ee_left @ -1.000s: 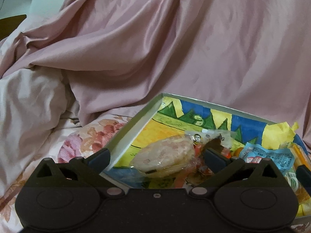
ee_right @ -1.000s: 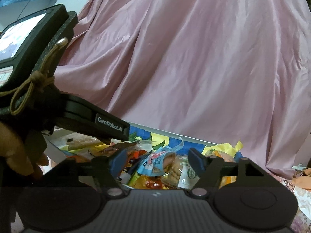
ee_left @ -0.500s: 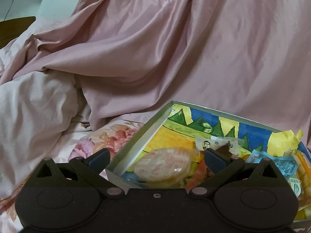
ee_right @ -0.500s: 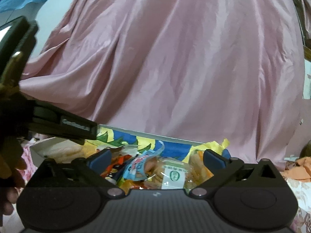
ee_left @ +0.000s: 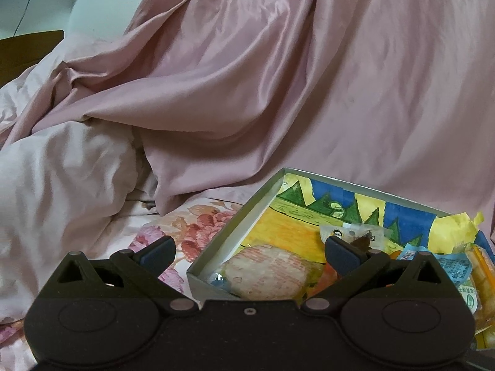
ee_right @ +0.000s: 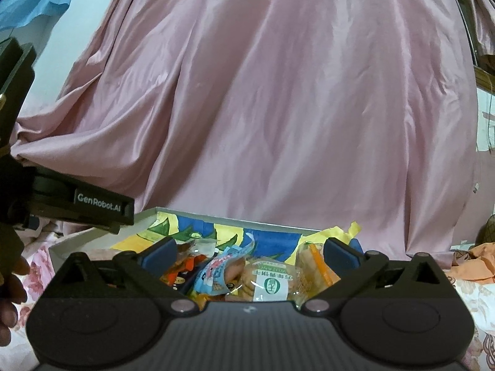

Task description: Organize snacks

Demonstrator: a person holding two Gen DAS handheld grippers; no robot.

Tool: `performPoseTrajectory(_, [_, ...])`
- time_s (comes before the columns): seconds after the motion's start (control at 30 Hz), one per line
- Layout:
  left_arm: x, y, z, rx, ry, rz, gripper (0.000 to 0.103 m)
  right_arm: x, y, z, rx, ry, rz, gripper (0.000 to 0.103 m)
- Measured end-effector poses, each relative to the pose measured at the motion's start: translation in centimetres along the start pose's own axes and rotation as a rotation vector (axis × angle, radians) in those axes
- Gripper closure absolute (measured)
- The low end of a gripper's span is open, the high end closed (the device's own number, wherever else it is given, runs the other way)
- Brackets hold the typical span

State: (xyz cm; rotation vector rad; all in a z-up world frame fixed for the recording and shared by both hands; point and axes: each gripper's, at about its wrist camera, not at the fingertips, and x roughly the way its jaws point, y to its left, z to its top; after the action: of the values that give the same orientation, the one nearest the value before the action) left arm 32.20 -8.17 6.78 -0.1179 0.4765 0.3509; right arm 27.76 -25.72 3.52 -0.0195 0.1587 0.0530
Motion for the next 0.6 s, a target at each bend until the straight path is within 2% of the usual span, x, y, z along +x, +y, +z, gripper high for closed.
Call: performPoseTrajectory(0.6, [-3.2,0.6,-0.6,0.020,0.009,0.009,0.001,-2.7,-1.8,1.5,0.071,-0.043,-0.010,0.000])
